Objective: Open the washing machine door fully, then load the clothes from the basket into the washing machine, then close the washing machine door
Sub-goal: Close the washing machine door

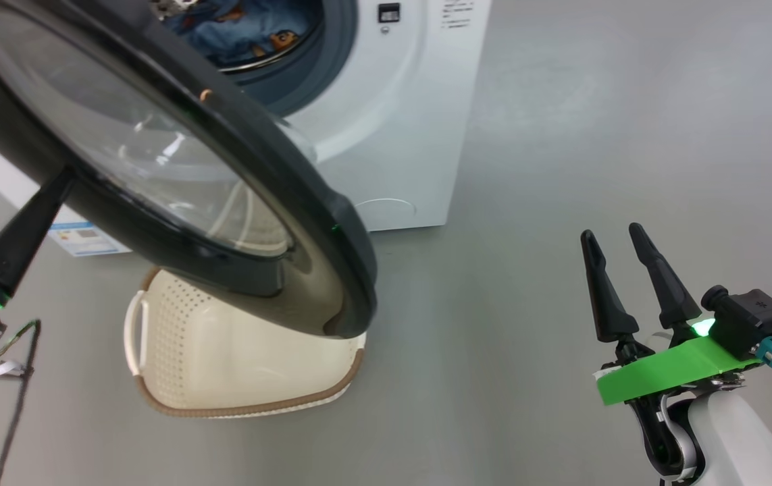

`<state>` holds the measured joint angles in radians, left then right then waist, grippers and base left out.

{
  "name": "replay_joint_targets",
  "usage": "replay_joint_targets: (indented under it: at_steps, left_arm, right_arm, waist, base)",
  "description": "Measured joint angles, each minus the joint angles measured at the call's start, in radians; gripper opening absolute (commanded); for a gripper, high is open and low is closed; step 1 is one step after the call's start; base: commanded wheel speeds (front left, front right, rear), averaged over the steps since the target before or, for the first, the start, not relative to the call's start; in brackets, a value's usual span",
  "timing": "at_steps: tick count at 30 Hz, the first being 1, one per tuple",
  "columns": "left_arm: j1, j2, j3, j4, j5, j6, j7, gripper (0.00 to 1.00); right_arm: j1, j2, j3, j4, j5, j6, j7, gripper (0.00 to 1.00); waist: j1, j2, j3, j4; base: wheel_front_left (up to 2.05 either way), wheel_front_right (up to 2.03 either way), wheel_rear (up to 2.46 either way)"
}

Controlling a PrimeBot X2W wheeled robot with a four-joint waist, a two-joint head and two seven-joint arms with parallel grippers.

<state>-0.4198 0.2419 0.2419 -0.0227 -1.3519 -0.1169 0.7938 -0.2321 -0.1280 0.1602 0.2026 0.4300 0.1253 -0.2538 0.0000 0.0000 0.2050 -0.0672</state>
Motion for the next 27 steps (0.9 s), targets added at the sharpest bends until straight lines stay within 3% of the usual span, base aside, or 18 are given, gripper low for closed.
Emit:
replay_joint_targets:
  at_steps: [5, 13, 18, 27]
  left_arm:
    - [0.053, 0.024, -0.005, -0.045, 0.109, -0.006, -0.149, 1.00]
    - [0.180, 0.121, -0.146, -0.071, 0.355, -0.007, -0.542, 1.00]
    - [0.214, 0.161, -0.218, -0.011, 0.460, -0.007, -0.760, 1.00]
    - [0.222, 0.184, -0.305, 0.167, 0.589, -0.007, -0.996, 1.00]
  right_arm:
    - [0.000, -0.003, -0.004, -0.003, 0.000, 0.000, 0.000, 1.00]
    - [-0.001, -0.010, -0.005, -0.003, -0.002, 0.000, 0.000, 1.00]
    - [-0.001, -0.019, -0.005, -0.002, -0.002, 0.000, 0.000, 1.00]
    - [-0.001, -0.026, -0.004, -0.002, -0.002, 0.000, 0.000, 1.00]
  waist:
    - [0.0000, 0.0000, 0.000, 0.034]
    - [0.0000, 0.0000, -0.001, 0.067]
    - [0.0000, 0.0000, -0.007, 0.076]
    - [0.0000, 0.0000, -0.011, 0.068]
  base:
    - [0.00, 0.00, 0.00]
    - [0.00, 0.00, 0.00]
    - [0.00, 0.00, 0.00]
    - [0.00, 0.00, 0.00]
